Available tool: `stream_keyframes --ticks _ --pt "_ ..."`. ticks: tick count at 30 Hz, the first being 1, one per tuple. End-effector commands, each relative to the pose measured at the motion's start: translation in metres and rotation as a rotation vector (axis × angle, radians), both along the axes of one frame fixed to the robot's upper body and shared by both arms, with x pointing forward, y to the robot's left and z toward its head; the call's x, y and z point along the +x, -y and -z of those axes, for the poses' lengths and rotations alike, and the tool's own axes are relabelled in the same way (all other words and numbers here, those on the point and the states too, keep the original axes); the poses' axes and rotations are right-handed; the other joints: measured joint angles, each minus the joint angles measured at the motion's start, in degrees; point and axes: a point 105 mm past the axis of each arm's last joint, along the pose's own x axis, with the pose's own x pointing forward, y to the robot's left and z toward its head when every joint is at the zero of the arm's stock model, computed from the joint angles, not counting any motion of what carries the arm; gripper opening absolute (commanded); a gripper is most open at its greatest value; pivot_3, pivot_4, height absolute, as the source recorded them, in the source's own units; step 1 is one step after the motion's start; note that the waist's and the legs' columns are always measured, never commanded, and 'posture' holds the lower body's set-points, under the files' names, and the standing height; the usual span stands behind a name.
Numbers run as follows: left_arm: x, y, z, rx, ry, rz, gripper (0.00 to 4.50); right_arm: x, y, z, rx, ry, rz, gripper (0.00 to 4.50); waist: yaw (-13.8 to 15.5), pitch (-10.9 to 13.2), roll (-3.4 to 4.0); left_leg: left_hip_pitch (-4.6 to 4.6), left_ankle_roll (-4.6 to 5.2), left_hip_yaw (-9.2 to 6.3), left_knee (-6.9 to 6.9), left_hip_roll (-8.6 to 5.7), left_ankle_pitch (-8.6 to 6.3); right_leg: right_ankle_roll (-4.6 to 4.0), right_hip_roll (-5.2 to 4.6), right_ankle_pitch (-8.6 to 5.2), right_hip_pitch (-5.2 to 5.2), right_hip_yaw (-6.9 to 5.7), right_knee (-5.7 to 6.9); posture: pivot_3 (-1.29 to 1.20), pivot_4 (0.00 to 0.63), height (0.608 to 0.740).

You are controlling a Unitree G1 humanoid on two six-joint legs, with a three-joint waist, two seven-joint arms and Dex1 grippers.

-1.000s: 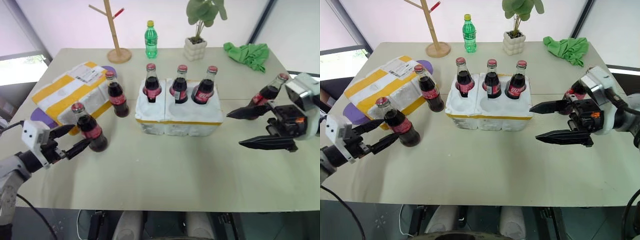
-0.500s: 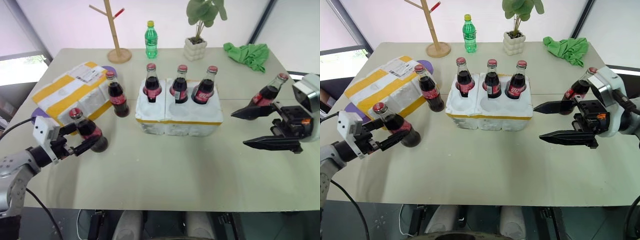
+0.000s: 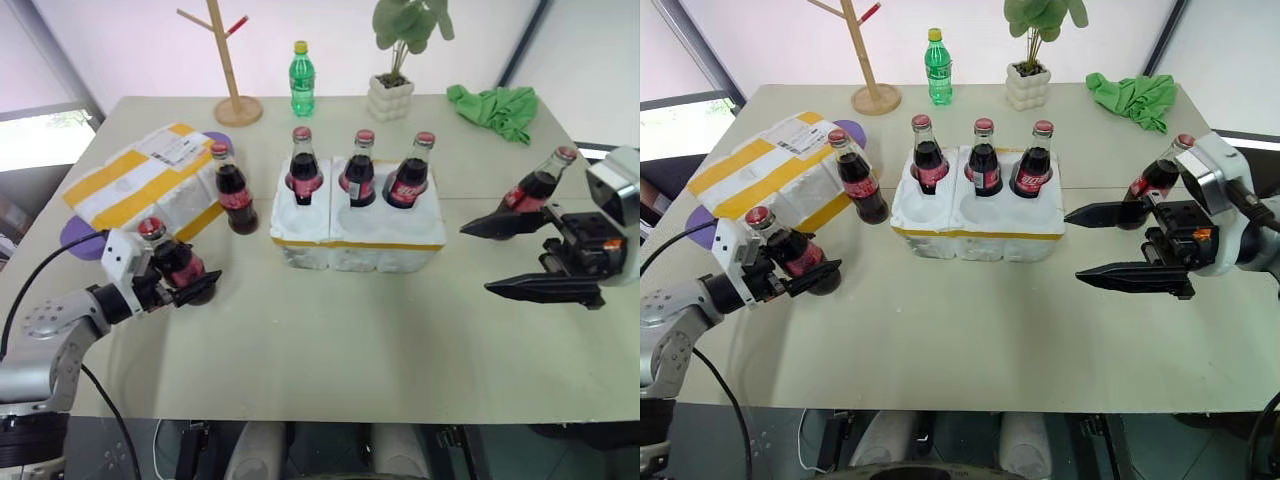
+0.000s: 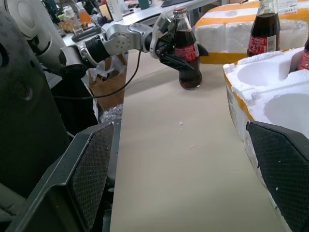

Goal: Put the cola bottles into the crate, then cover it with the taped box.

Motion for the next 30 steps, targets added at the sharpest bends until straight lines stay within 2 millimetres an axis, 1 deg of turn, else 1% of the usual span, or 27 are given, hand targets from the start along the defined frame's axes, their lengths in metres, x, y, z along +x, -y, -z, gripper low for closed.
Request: stream_keyframes --ticks 1,7,11,13,16,19,23,27,30 --pt "0.001 -0.003 -0.015 -0.005 0.052 0.000 2.85 -0.004 -0.002 -0.011 0.019 0.053 -0.012 4.50 0.00 0.00 0.00 0.00 0.00 0.00 0.00 0.00 0.00 0.00 -0.01 0.00 0.00 0.00 0.00 0.00 0.150 0.740" --pt "-0.002 -0.008 -0.023 -0.001 0.060 -0.013 2.85 -0.002 -0.002 -0.010 0.022 0.052 -0.001 4.50 -0.06 0.01 -0.01 -0.02 0.00 -0.01 -0.01 0.00 0.00 0.01 0.00 0.00 -0.02 0.00 -0.01 0.00 0.150 0.740" --pt "-0.005 -0.008 -0.038 -0.015 0.087 -0.003 2.85 0.000 -0.003 -0.008 0.024 0.057 0.001 4.50 -0.13 0.06 -0.11 -0.04 0.00 -0.01 -0.01 0.01 0.00 0.01 0.00 0.00 -0.05 0.00 -0.01 0.00 0.150 0.740" --pt "-0.006 -0.003 -0.052 -0.028 0.108 0.023 2.85 0.000 -0.004 -0.008 0.035 0.060 0.000 4.50 -0.06 0.07 -0.12 -0.06 0.00 -0.03 -0.01 0.00 0.00 0.01 0.00 0.00 -0.05 -0.02 -0.01 0.00 0.150 0.740" --pt "-0.006 0.019 -0.081 -0.019 0.153 0.127 2.85 -0.001 -0.006 -0.008 0.040 0.067 -0.006 4.50 0.34 0.16 -0.26 -0.12 0.00 -0.10 0.00 -0.01 0.00 0.01 0.00 0.00 -0.05 -0.08 -0.02 0.00 0.150 0.740" --pt "-0.001 0.042 -0.109 -0.024 0.188 0.217 2.85 -0.002 -0.006 -0.007 0.043 0.070 -0.004 4.50 1.28 0.21 -0.35 -0.19 0.00 -0.20 0.10 -0.01 0.00 0.02 0.03 0.01 -0.05 -0.18 -0.01 0.00 0.150 0.740" --pt "0.010 0.068 -0.139 -0.055 0.222 0.292 2.85 -0.005 -0.007 -0.003 0.049 0.068 0.003 4.50 1.28 0.22 -0.36 -0.25 0.00 -0.25 0.19 -0.10 0.00 0.18 0.01 0.08 0.02 -0.19 -0.04 0.00 0.150 0.740" --pt "0.024 0.093 -0.160 -0.119 0.232 0.370 2.85 -0.007 -0.008 0.000 0.060 0.068 0.015 4.50 1.21 0.23 -0.39 -0.30 0.00 -0.27 0.26 -0.12 0.00 0.40 0.02 0.19 0.01 -0.19 -0.03 0.00 0.150 0.740" --pt "0.034 0.109 -0.161 -0.118 0.226 0.415 2.85 -0.010 -0.009 0.002 0.066 0.069 0.022 4.50 0.89 0.25 -0.40 -0.35 0.00 -0.28 0.38 -0.11 0.00 0.45 0.05 0.22 0.00 -0.19 -0.01 0.00 0.150 0.740"
